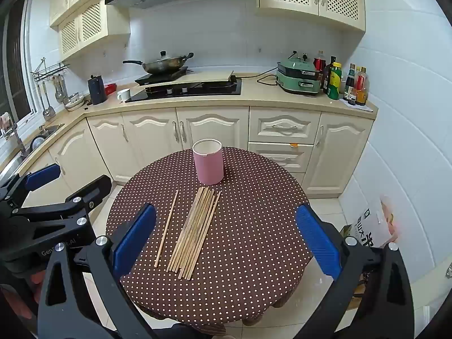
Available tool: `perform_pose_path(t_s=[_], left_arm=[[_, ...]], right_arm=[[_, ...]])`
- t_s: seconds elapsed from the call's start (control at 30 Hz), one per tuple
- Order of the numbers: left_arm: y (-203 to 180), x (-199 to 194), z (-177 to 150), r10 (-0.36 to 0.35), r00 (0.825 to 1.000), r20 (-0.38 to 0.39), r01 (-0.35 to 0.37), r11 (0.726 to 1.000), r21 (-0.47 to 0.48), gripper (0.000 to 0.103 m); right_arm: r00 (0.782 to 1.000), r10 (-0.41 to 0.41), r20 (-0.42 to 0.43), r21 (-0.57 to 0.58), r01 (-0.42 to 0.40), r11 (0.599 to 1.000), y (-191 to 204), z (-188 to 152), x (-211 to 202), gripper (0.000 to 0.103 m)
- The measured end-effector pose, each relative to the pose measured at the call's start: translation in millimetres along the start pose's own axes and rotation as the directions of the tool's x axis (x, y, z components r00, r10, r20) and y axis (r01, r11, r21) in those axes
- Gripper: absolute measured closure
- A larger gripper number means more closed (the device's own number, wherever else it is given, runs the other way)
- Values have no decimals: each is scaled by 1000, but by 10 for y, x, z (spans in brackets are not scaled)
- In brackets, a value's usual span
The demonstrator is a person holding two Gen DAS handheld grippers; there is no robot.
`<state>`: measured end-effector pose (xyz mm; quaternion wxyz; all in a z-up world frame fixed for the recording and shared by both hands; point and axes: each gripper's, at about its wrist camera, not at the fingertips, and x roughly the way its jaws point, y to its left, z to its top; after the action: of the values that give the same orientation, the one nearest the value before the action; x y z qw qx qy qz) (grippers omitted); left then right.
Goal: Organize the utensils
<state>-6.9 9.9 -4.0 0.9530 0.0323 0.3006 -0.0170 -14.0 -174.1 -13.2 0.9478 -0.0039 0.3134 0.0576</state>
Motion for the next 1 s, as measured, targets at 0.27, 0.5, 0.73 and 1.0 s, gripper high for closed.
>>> perform_pose_path(t_s=[0.27, 0.5, 0.73, 1.0], left_arm=[[9, 12, 0, 2, 1000, -1, -2, 1000, 1, 6], [-8, 14, 4, 2, 1000, -1, -2, 1000, 2, 6], [-16, 16, 2, 2, 1000, 0, -2, 1000, 2, 6], [-44, -6, 27, 6, 1000, 6, -6, 1000, 7, 6]], right_arm=[[1000, 9, -6, 3, -9, 1000, 1, 15, -6, 7], [1000, 4, -2, 5, -4, 1000, -18, 8, 1, 7], [1000, 4, 3, 4, -4, 1000, -23, 13, -24, 7], [1000, 6, 3, 5, -6, 1000, -52, -9, 9, 7]])
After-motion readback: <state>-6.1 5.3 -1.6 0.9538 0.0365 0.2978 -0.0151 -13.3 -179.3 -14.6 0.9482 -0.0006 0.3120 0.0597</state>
